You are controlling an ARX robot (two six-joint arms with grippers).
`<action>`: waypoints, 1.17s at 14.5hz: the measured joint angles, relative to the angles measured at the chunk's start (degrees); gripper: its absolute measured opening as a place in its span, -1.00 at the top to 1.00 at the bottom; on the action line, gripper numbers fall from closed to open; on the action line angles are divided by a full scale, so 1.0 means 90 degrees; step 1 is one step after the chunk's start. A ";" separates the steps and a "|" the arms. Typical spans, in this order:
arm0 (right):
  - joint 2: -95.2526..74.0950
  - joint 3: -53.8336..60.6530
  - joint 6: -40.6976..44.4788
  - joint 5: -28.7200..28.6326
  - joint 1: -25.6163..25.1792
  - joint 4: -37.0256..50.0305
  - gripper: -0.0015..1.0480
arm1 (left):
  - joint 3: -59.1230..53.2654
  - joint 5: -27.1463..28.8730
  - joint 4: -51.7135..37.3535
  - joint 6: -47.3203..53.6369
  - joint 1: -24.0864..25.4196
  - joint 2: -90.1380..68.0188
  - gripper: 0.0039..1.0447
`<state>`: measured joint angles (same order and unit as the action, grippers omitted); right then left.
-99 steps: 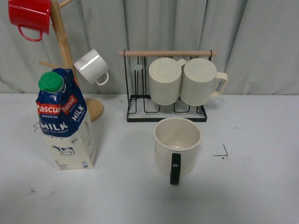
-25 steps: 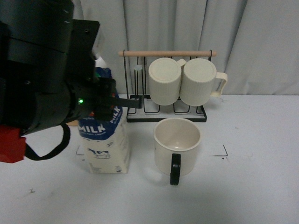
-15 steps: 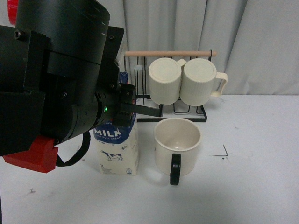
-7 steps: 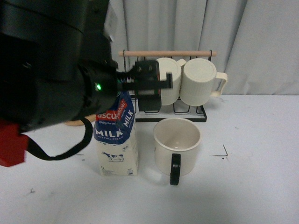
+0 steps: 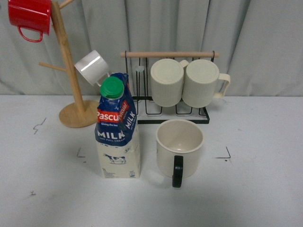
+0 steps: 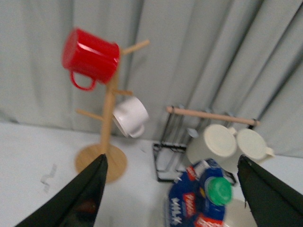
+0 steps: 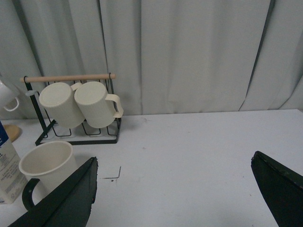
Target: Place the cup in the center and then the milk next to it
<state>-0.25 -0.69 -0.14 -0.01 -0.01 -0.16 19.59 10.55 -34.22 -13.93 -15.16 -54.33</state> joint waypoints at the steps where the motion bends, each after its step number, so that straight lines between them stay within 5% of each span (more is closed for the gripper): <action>1: 0.0000 0.0000 0.0000 0.0002 0.0000 -0.0007 -0.87 | -0.0352 0.0192 -0.0221 0.0619 0.0168 0.0240 -0.37; 7: 0.0000 0.0000 0.0000 0.0000 0.0000 -0.0005 -0.87 | -0.1457 -0.0444 0.0238 0.1445 0.0974 0.1693 0.97; 10: 0.0000 0.0000 0.0000 0.0002 0.0000 -0.0005 -0.87 | -0.1763 -0.1081 0.0716 0.1452 0.1719 0.2509 0.97; 17: 0.0000 0.0000 0.0000 0.0000 0.0000 -0.0002 -0.87 | -0.1904 -0.1171 0.1117 0.1457 0.1666 0.3016 0.97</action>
<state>-0.25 -0.69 -0.14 -0.01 -0.01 -0.19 2.46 0.01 -24.16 -0.82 -0.16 -27.18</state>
